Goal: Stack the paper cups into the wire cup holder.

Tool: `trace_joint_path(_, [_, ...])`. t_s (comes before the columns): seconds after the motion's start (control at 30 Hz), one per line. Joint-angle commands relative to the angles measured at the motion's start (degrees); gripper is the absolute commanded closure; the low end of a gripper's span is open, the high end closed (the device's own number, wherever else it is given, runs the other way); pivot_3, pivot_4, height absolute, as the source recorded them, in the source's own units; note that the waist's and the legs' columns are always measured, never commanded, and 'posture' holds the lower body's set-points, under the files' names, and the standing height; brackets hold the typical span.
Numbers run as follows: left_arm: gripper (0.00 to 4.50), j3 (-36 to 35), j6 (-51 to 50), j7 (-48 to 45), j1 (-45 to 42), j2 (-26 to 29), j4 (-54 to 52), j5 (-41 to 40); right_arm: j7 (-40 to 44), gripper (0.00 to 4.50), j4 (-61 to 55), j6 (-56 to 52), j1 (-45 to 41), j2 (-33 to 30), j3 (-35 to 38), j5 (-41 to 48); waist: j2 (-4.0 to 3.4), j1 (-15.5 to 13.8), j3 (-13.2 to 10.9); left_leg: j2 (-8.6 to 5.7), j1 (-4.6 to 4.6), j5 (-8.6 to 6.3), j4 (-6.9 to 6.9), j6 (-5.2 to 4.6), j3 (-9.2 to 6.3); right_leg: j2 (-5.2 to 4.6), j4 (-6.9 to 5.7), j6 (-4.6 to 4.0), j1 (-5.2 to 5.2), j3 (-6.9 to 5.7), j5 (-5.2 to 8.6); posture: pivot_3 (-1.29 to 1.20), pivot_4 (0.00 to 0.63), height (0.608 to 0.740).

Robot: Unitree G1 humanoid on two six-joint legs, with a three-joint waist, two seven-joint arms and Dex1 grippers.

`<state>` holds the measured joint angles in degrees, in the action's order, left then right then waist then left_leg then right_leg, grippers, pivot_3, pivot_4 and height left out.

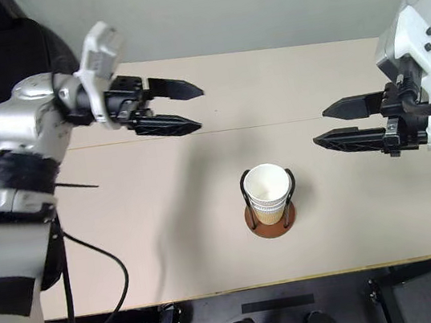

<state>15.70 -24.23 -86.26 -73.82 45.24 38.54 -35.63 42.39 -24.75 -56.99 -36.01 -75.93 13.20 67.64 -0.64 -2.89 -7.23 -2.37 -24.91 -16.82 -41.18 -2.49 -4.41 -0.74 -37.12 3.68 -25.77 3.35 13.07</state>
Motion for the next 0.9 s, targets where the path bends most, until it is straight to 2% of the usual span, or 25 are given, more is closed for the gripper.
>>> trace_joint_path(0.03, [0.05, -9.11, -5.72, 6.93, 4.0, 2.83, -7.59, -1.14, 2.6, 2.12, 3.87, 2.53, -1.55, 1.82, -0.49, -4.55, -0.01, 0.03, -0.01, 0.07, 0.02, 0.0, 0.02, 0.0, -0.07, -0.1, 0.04, -0.01, 0.0, 0.03, -0.02, 0.0, 0.15, 0.74])
trace_joint_path(0.2, [0.05, -19.36, -9.52, 16.76, 12.17, 5.21, -13.44, -0.89, 3.32, 2.12, 9.28, 4.4, -4.38, 6.08, -4.16, -11.82, 0.02, 0.07, 0.02, 0.04, 0.12, 0.03, -0.05, -0.01, -0.05, 0.04, 0.03, -0.1, 0.11, -0.05, -0.07, 0.0, 0.15, 0.74])
trace_joint_path(0.43, [0.05, -30.5, -7.27, 31.53, 19.62, 6.01, -14.06, 2.44, 3.08, 2.12, 17.11, 9.77, -4.53, 12.85, -11.42, -26.04, 0.02, 0.88, 0.02, 0.07, 0.88, 0.04, 0.13, -0.01, -0.04, 0.02, 0.09, -0.16, 0.8, 0.01, -0.1, 0.0, 0.15, 0.74])
trace_joint_path(0.6, [0.05, -32.92, -6.77, 36.98, 23.95, 5.27, -17.25, 4.36, 3.24, 2.12, 20.4, 13.19, -4.94, 16.27, -14.6, -33.95, 0.02, 0.89, 0.02, 0.07, 0.9, 0.04, 0.11, -0.01, -0.07, 0.02, 0.12, -0.22, 0.84, -0.03, -0.14, 0.0, 0.15, 0.74])
trace_joint_path(0.77, [0.05, -33.8, -7.92, 37.43, 26.94, 5.72, -19.86, 4.24, 2.66, 2.12, 20.03, 12.58, -5.12, 20.39, -13.22, -35.95, 0.02, 1.05, 0.02, 0.07, 0.9, 0.05, 0.15, 0.02, -0.05, 0.03, 0.15, -0.29, 0.85, -0.02, -0.18, 0.0, 0.15, 0.74])
trace_joint_path(0.9, [0.05, -32.86, -6.51, 38.63, 24.42, 4.94, -17.59, 5.67, 2.0, 2.12, 18.15, 11.39, -2.6, 21.32, -11.07, -36.27, 0.02, 0.87, 0.02, 0.07, 0.9, 0.07, 0.16, 0.04, -0.07, 0.03, 0.17, -0.33, 0.87, -0.03, -0.19, 0.0, 0.15, 0.74])
